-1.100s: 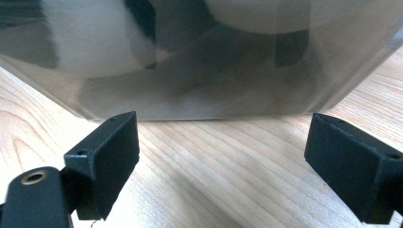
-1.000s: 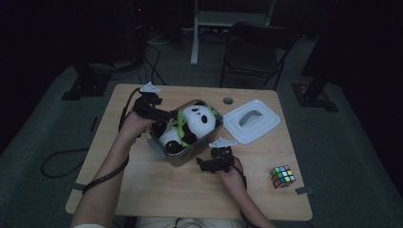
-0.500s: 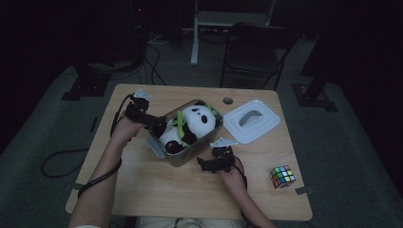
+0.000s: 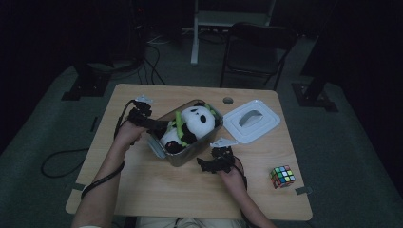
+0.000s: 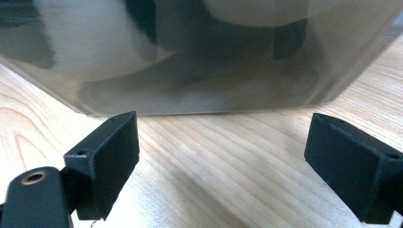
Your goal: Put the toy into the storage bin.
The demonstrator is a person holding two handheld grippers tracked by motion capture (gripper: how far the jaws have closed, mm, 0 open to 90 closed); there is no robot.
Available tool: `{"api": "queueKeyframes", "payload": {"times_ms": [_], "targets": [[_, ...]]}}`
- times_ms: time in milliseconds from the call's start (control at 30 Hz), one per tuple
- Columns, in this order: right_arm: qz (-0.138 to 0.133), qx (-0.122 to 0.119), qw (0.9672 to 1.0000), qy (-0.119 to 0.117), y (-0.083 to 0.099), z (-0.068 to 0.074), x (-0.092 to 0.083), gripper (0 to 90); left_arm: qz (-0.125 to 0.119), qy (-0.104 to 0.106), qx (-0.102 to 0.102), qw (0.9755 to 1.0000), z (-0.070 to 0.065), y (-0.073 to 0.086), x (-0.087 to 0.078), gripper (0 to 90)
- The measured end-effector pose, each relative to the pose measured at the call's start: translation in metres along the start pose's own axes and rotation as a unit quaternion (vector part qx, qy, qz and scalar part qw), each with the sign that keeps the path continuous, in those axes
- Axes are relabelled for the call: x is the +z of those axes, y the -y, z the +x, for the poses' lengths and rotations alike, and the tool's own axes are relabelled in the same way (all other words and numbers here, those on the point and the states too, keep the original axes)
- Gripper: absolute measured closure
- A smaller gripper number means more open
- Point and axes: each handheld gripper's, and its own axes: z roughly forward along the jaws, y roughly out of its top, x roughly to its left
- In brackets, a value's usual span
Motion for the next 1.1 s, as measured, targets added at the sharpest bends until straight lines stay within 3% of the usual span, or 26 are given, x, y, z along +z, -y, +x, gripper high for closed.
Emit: {"api": "queueKeyframes", "payload": {"times_ms": [100, 200, 267, 367, 467, 533, 600, 733, 867, 933, 1100], "targets": [[-0.002, -0.003, 1.0, -0.001, 0.0, 0.001, -0.001, 10.7, -0.025, -0.018, 0.006, 0.9995, 0.001, -0.004, -0.007, 1.5], [-0.003, 0.0, 1.0, -0.002, 0.0, 0.0, -0.001, 10.7, -0.051, -0.034, -0.003, 0.9981, 0.007, -0.007, -0.011, 1.5], [-0.004, 0.001, 1.0, -0.003, 0.0, 0.0, -0.002, 10.7, -0.079, -0.048, -0.001, 0.9957, 0.012, -0.007, -0.013, 1.5], [-0.005, 0.001, 1.0, -0.003, 0.0, -0.001, -0.002, 10.7, -0.109, -0.054, -0.017, 0.9924, 0.023, -0.006, -0.014, 1.5], [-0.003, 0.002, 1.0, -0.003, 0.001, -0.002, -0.002, 10.7, -0.1, -0.074, -0.023, 0.992, 0.035, -0.003, -0.008, 1.5], [-0.002, 0.002, 1.0, -0.003, 0.001, -0.003, -0.002, 10.7, -0.097, -0.07, -0.038, 0.9921, 0.044, 0.002, -0.003, 1.5], [-0.005, 0.005, 1.0, -0.003, 0.001, -0.003, -0.002, 10.8, -0.1, -0.079, -0.048, 0.9907, 0.053, 0.007, 0.003, 1.5], [-0.006, 0.007, 1.0, -0.002, 0.001, -0.005, -0.002, 10.8, -0.078, -0.088, -0.068, 0.9907, 0.065, 0.02, 0.019, 1.5], [-0.007, 0.011, 0.9999, 0.001, 0.001, -0.007, -0.003, 10.7, -0.054, -0.093, -0.063, 0.9922, 0.066, 0.03, 0.036, 1.5], [-0.007, 0.011, 0.9999, 0.006, 0.001, -0.008, -0.002, 10.8, -0.047, -0.086, -0.067, 0.993, 0.065, 0.032, 0.042, 1.5], [-0.009, 0.017, 0.9998, 0.011, 0.001, -0.011, -0.003, 10.7, -0.049, -0.07, -0.054, 0.9948, 0.06, 0.032, 0.048, 1.5]]}}
